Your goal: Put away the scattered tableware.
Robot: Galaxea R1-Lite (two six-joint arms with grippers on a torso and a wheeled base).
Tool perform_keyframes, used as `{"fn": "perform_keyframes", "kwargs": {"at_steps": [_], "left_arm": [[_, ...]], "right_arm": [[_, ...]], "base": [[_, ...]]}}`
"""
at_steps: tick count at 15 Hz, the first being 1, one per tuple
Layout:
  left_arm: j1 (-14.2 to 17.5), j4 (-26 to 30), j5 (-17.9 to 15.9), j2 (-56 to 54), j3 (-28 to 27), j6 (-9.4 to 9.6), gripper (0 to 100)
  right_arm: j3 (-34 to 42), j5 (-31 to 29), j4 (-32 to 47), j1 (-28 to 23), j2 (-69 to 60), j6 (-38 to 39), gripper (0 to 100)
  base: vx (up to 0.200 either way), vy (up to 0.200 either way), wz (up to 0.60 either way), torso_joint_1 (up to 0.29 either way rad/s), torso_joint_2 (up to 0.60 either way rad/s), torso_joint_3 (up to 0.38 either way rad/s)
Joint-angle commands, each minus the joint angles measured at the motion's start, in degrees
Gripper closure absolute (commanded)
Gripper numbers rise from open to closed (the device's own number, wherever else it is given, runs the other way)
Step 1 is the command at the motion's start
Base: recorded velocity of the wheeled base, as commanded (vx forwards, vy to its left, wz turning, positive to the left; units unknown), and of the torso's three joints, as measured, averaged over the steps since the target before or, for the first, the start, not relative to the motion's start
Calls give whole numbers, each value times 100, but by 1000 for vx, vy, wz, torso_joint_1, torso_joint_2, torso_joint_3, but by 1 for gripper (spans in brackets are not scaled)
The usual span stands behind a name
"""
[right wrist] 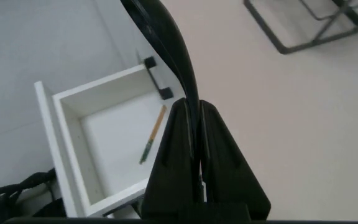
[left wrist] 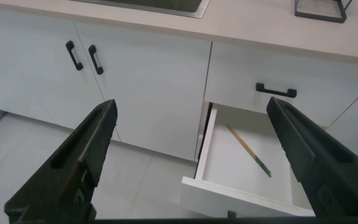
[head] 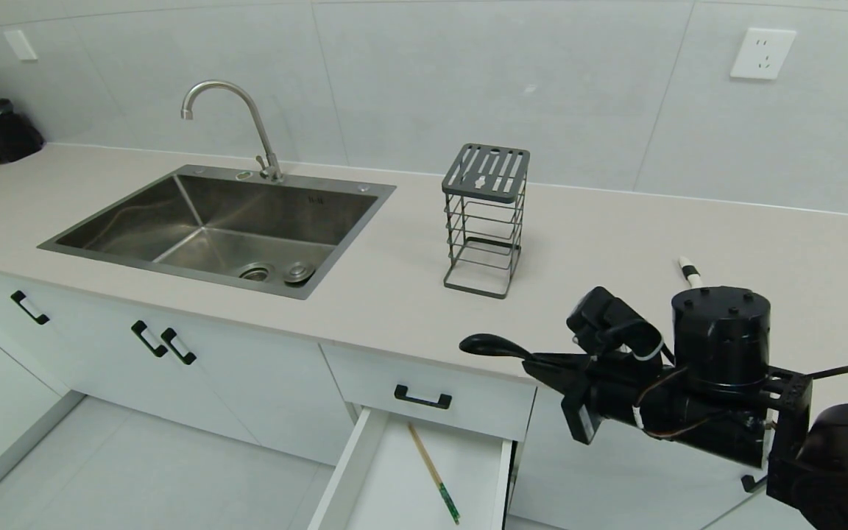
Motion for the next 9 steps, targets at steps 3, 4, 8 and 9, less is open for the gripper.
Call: {"fn": "perform_keyframes", "kwargs": {"at_steps": [3, 4, 8, 9], "left_arm": [[5, -2, 4, 0, 1, -2, 0], [5, -2, 4, 0, 1, -2, 0], [5, -2, 4, 0, 1, -2, 0], [5, -2, 4, 0, 1, -2, 0]], "right_arm": [[-456, 3, -68, 505, 434, 66, 100], [-596, 3, -68, 636, 539, 84, 100], [-1211, 38, -41, 1093, 987, 523, 100], [-1194, 47, -33, 1137, 996, 550, 100]], "base": [[0, 0, 0, 0, 0, 0], [0, 0, 0, 0, 0, 0], [0, 0, 0, 0, 0, 0], [0, 0, 0, 0, 0, 0]]}}
